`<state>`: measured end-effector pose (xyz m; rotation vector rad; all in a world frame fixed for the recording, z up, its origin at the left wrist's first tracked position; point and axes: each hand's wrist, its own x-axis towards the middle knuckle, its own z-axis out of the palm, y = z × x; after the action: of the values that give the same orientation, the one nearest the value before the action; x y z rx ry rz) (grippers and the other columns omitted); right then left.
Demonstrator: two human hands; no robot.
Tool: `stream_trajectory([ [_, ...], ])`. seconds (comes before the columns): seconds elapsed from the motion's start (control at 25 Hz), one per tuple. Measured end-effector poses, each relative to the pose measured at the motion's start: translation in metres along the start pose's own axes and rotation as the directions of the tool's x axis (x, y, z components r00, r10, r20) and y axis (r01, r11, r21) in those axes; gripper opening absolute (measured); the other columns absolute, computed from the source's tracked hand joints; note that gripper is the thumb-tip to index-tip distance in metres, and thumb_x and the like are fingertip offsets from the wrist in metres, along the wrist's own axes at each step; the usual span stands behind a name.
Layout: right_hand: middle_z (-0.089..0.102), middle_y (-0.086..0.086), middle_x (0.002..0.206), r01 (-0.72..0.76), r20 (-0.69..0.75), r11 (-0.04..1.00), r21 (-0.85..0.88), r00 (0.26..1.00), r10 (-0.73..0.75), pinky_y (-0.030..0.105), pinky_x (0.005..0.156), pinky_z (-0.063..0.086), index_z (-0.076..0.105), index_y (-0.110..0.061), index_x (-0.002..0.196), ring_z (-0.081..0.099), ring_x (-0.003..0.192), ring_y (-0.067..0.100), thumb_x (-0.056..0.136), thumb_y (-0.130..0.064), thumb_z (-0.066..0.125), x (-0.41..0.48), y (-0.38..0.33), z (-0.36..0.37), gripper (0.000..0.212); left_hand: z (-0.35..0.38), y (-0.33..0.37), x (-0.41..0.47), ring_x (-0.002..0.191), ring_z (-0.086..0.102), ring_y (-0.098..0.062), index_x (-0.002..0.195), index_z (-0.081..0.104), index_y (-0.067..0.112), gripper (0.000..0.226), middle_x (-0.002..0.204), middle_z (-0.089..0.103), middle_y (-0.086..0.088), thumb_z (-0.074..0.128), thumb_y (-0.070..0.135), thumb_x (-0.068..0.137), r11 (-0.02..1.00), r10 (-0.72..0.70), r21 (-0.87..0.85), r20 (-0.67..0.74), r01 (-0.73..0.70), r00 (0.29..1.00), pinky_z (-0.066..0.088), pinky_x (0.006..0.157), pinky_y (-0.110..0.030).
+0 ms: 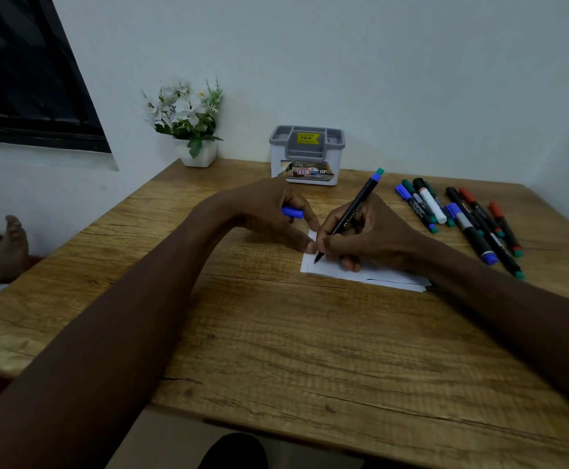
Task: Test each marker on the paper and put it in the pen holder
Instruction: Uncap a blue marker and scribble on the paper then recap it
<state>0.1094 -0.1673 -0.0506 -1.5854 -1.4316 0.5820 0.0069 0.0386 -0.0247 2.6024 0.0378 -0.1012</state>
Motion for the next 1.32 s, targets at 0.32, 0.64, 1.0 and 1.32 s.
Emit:
stream_trajectory([
  [0.32,0.071,0.016,0.068,-0.044,-0.021,0.998,-0.035,0.999,0.043,0.022,0.048,0.053,0.072,0.01,0.086,0.063,0.047,0.013,0.091,0.005,0.07,0.0011,0.0029,-0.0033,0.007,0.0016,0.0024,-0.0001,0.063,0.053,0.02,0.112,0.073,0.027,0.036,0.066,0.058,0.045,0.083,0.034,0.078,0.999,-0.028,0.021,0.007,0.028,1.0,0.035,0.064,-0.021],
  [0.64,0.071,0.017,0.067,-0.065,-0.041,0.997,-0.042,0.997,0.063,0.021,0.048,0.053,0.072,0.008,0.086,0.064,0.046,0.011,0.091,0.007,0.069,0.002,-0.0009,-0.0014,0.006,0.0012,0.0035,-0.0021,0.062,0.053,0.019,0.115,0.074,0.025,0.039,0.063,0.059,0.043,0.083,0.035,0.078,0.999,-0.028,0.018,-0.003,0.028,1.0,0.035,0.064,-0.021],
  [1.0,0.07,0.016,0.069,-0.1,-0.039,0.994,-0.032,0.994,0.099,0.021,0.049,0.054,0.072,0.006,0.087,0.065,0.048,0.013,0.092,0.006,0.068,0.004,-0.0001,-0.0023,0.006,0.0016,-0.0019,0.0003,0.064,0.051,0.021,0.109,0.076,0.03,0.043,0.072,0.061,0.032,0.085,0.047,0.07,0.998,-0.065,0.021,-0.038,0.066,0.997,0.035,0.066,-0.023],
  [1.32,0.069,0.013,0.066,-0.137,-0.076,0.99,-0.029,0.988,0.135,0.023,0.048,0.054,0.07,0.011,0.09,0.063,0.047,0.013,0.093,0.001,0.07,0.0051,-0.0007,-0.0018,0.01,0.0012,0.0023,-0.0023,0.073,0.052,0.005,0.109,0.076,0.031,0.042,0.076,0.058,0.03,0.085,0.047,0.071,0.996,-0.073,0.038,-0.047,0.075,0.996,0.035,0.065,-0.023],
])
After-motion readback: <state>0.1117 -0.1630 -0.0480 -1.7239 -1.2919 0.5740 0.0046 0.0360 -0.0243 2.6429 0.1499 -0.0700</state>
